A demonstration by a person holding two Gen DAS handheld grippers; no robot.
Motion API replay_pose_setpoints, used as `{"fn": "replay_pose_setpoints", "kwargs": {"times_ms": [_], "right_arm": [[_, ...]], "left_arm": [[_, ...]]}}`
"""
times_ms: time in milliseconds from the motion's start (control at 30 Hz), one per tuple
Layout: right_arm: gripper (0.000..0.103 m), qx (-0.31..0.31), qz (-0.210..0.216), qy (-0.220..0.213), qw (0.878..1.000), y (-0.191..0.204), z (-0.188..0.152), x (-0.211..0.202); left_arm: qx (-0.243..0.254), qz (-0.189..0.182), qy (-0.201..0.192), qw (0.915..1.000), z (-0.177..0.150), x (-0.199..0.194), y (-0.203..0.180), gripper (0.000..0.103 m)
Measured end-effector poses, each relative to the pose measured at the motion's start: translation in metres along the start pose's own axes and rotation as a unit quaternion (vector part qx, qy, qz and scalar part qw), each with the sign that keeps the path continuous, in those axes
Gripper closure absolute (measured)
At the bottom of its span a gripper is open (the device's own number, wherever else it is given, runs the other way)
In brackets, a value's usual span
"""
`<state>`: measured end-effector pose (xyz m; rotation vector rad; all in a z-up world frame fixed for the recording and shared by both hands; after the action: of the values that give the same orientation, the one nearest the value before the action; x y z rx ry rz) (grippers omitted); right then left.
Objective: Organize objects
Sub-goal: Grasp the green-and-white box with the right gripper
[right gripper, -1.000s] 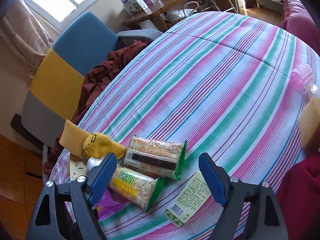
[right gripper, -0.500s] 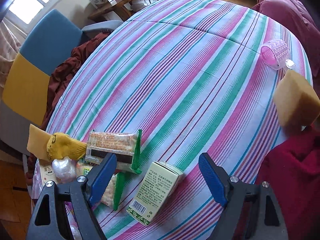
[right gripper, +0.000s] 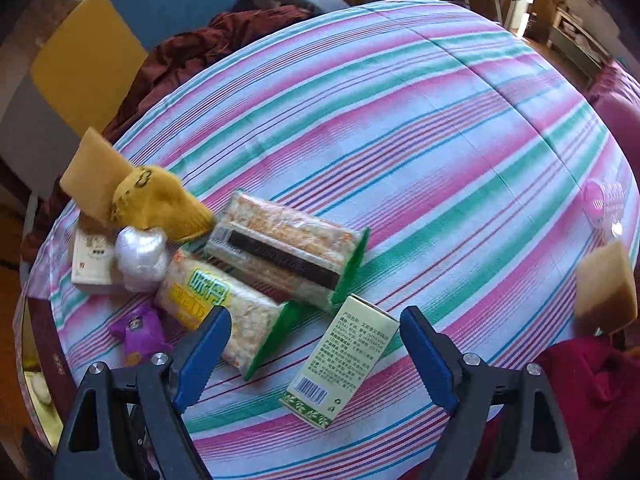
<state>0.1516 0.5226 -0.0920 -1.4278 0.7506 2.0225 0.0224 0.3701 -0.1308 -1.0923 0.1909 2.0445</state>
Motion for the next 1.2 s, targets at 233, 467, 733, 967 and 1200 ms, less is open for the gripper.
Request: {"fn": "replay_pose_setpoints", "kwargs": {"times_ms": [233,467,733,967,1200], "right_arm": [[0.006,-0.115,-0.003,0.077,0.990,0.026,0.017,0.001],[0.006,-0.231,-0.052,0.129,0.963,0.043,0.017,0.000],[0.006,-0.315,-0.093,0.197,0.924,0.040,-0.010,0.024],[0.006,-0.309,-0.102,0.209,0.922,0.028,-0.014,0.036],[0.024,-0.318,-0.100,0.191,0.923,0.025,-0.021,0.031]], "left_arm": [[-0.009,-0.013,0.002,0.9999,0.001,-0.001,0.000,0.066],[-0.017,-0.022,0.003,0.9996,0.002,0.000,0.001,0.065],[-0.024,-0.034,0.005,0.9991,0.002,-0.001,0.006,0.064],[-0.024,-0.034,0.005,0.9991,0.002,-0.001,0.006,0.064],[-0.024,-0.033,0.005,0.9991,0.002,0.000,0.007,0.064]]}}
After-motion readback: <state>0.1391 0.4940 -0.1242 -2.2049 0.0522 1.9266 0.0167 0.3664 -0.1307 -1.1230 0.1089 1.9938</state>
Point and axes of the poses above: each gripper's, at about its wrist camera, not at the fingertips, and x roughly the way its jaws point, y to its left, z to its top, the point moved 3 cm from there along x, roughly the way its jaws point, and after that the axes turned 13 degrees about -x, right-handed, at the moved point
